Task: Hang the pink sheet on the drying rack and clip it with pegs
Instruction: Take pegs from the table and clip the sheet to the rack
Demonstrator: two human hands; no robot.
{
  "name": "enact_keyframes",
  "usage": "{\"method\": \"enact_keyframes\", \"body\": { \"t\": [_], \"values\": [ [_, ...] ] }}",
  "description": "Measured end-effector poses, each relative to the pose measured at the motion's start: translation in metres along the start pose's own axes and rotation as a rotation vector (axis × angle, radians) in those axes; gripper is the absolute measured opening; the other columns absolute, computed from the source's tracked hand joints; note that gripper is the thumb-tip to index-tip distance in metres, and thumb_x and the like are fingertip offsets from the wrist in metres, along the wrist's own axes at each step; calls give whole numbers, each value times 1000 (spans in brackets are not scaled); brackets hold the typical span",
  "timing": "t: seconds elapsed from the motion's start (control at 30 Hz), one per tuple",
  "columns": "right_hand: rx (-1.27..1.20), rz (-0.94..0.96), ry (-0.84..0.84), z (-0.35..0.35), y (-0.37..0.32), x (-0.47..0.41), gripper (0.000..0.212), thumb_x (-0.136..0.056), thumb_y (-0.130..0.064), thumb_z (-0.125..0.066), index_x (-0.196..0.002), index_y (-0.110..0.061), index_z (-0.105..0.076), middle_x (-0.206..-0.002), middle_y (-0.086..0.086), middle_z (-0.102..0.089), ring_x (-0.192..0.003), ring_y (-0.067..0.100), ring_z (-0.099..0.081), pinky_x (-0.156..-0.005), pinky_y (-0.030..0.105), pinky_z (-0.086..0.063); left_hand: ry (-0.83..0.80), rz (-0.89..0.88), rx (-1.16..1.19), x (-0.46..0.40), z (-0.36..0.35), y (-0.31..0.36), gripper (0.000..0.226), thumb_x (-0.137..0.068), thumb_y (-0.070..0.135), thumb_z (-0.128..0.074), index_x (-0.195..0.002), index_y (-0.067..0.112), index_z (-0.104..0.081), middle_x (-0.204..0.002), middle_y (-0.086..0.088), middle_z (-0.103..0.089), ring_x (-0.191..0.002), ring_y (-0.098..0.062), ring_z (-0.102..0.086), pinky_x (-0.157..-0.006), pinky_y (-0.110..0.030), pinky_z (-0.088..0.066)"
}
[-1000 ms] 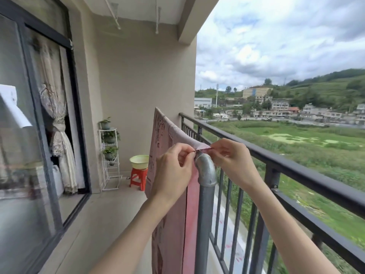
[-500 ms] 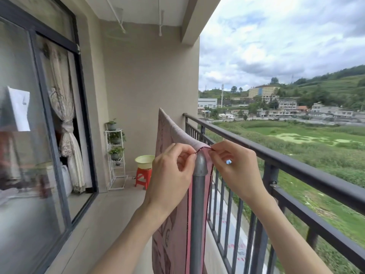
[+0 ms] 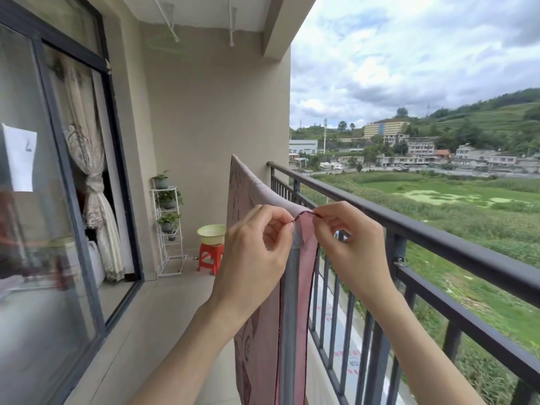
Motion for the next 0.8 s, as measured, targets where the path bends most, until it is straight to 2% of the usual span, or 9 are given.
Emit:
{"method": "enact_keyframes", "body": {
  "t": [0.17,0.27,0.37,0.43,0.57,0.7,0.8],
  "values": [
    [5,-36,-96,-12,7,17,7,-86,-5,-62,-89,-9,-67,-80,5,-65,-72,11,-58,-67,24,-48,-67,36,87,16,-13,-10,14,-85,13,-62,-88,27,-61,-83,12,-63,-74,0,-60,-64,-6,-42],
    [-18,-54,-93,-11,12,25,11,-87,-10,-62,-97,-12,-66,-83,4,-64,-75,10,-58,-68,19,-47,-35,58,112,25,-13,-19,11,-84,25,-63,-93,30,-59,-85,15,-58,-78,-4,-59,-68,-10,-45],
    [-12,-102,-143,-16,20,37,21,-86,-7,-61,-104,-16,-63,-87,6,-63,-78,9,-58,-70,16,-47,-80,124,89,36,-20,-32,26,-78,37,-67,-99,34,-51,-91,13,-53,-83,-7,-57,-72,-17,-47],
    [-3,-152,-178,-18,24,47,25,-86,-5,-61,-106,-21,-61,-88,4,-63,-79,10,-58,-70,19,-48,-119,155,66,45,-25,-40,29,-78,33,-68,-98,36,-47,-92,12,-54,-83,-5,-57,-71,-16,-46],
    [27,-197,-130,-10,29,57,12,-86,0,-61,-89,-10,-67,-79,1,-61,-73,9,-56,-66,16,-45,-78,106,1,61,-25,-44,25,-83,10,-65,-84,29,-51,-79,16,-57,-74,3,-55,-64,-8,-43],
    [36,-178,-82,3,26,55,10,-85,0,-63,-91,-4,-70,-82,10,-66,-72,13,-60,-69,25,-51,-36,37,54,58,-24,-35,25,-80,12,-62,-85,35,-52,-76,21,-58,-70,3,-57,-63,-7,-44],
    [-22,-262,-133,2,29,60,16,-86,0,-61,-91,-13,-70,-80,5,-66,-71,12,-63,-73,35,-53,-85,62,140,64,-32,-37,32,-84,10,-63,-89,40,-53,-81,18,-61,-76,1,-61,-67,-9,-48]
  ]
}}
Point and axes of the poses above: each hand's wrist, its own x-axis away from the middle knuckle, its own z-axis out of the back of the hand, y = z × x, the point moved 6 cm from there along -x, towards the middle knuckle
